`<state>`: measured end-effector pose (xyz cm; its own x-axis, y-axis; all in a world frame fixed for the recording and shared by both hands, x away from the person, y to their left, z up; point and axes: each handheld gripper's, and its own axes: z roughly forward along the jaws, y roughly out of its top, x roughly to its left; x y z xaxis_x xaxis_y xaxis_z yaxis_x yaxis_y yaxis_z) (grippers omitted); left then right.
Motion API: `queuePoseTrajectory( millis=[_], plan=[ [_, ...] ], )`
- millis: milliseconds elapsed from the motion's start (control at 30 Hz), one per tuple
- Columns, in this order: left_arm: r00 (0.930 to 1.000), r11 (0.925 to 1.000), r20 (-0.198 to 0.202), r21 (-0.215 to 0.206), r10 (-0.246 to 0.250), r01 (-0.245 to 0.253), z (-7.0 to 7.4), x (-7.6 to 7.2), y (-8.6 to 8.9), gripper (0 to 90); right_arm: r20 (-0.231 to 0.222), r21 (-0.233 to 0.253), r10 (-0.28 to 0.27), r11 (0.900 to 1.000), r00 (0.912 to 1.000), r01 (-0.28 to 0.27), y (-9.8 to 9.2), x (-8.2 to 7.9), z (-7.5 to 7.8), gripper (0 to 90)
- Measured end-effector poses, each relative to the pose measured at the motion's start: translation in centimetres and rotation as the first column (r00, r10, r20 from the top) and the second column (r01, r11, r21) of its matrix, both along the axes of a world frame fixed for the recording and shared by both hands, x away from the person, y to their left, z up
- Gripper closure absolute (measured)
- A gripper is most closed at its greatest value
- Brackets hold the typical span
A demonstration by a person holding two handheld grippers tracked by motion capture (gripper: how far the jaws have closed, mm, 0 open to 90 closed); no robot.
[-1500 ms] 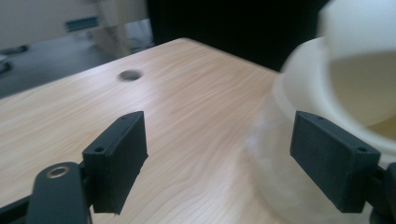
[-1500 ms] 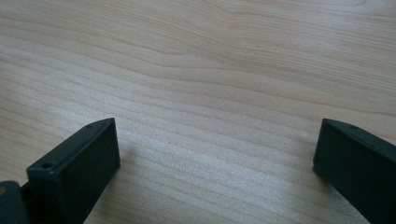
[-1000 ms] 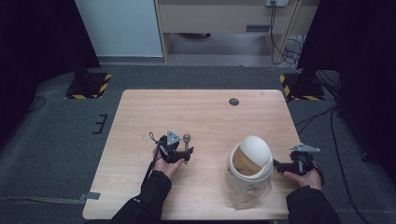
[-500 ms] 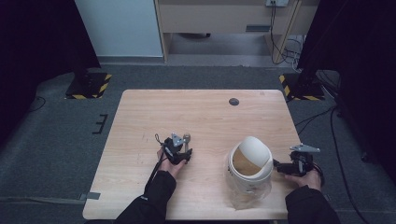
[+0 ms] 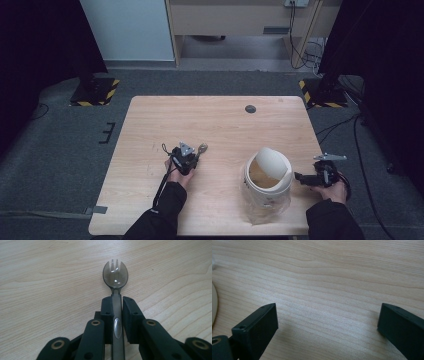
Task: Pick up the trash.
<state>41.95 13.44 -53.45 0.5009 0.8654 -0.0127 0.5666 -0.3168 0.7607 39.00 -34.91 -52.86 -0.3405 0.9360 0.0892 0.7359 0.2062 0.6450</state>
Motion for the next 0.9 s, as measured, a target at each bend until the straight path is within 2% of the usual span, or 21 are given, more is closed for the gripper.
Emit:
queuePoseTrajectory(
  millis=[133,200,367,400,467,500,567,600,633,700,833,900],
  plan=[
    [0.9999,0.9999,0.004,-0.005,-0.012,0.012,0.0,-0.1,0.2,79.5,-0.004,0.001,0.005,1.000,1.0000,-0.005,-0.2,0.0,0.1,6.0],
    [0.9995,0.9997,0.024,-0.015,-0.019,0.020,0.2,-0.1,0.4,79.5,-0.008,-0.002,0.010,1.000,0.9999,-0.010,-0.2,0.0,0.1,6.6],
    [0.9985,0.9994,0.052,-0.028,-0.018,0.019,1.2,-0.2,1.1,79.5,-0.005,-0.001,0.021,1.000,0.9998,-0.021,-0.2,0.1,0.3,7.7],
    [0.9972,0.9988,0.073,-0.044,-0.016,0.020,2.1,-0.2,1.5,79.4,-0.010,0.001,0.019,1.000,0.9998,-0.019,-0.3,0.1,0.4,7.9],
    [0.9963,0.9985,0.084,-0.050,-0.017,0.021,2.6,-0.3,1.7,79.5,-0.011,0.007,0.016,1.000,0.9998,-0.015,-0.3,0.1,0.4,8.6],
    [0.9937,0.9978,0.109,-0.057,-0.027,0.034,3.6,-0.5,2.0,79.5,-0.002,0.006,0.017,1.000,0.9999,-0.017,-0.3,0.1,0.5,9.3],
    [0.9920,0.9970,0.124,-0.069,-0.026,0.035,4.1,-0.7,2.2,79.4,0.005,0.003,0.025,1.000,0.9997,-0.025,-0.3,0.0,0.6,9.8],
    [0.9886,0.9957,0.147,-0.081,-0.032,0.045,5.1,-1.1,2.7,79.4,0.012,0.005,0.028,1.000,0.9995,-0.028,-0.2,0.0,0.7,10.5],
    [0.9886,0.9957,0.147,-0.081,-0.032,0.045,5.1,-1.1,2.7,79.4,0.017,0.003,0.029,1.000,0.9994,-0.029,-0.2,0.1,0.8,10.5],
    [0.9824,0.9926,0.182,-0.104,-0.044,0.064,6.4,-2.0,3.3,79.4,0.026,0.001,0.026,1.000,0.9993,-0.026,-0.1,0.0,1.0,10.7],
    [0.9759,0.9832,0.215,-0.167,-0.036,0.073,7.8,-3.0,4.1,79.4,0.044,0.006,0.022,1.000,0.9988,-0.022,-0.1,0.0,1.4,11.4],
    [0.9720,0.9794,0.232,-0.184,-0.038,0.082,8.4,-3.4,4.2,79.4,0.051,0.009,0.018,1.000,0.9986,-0.018,-0.2,0.1,1.5,11.1]
  ],
)
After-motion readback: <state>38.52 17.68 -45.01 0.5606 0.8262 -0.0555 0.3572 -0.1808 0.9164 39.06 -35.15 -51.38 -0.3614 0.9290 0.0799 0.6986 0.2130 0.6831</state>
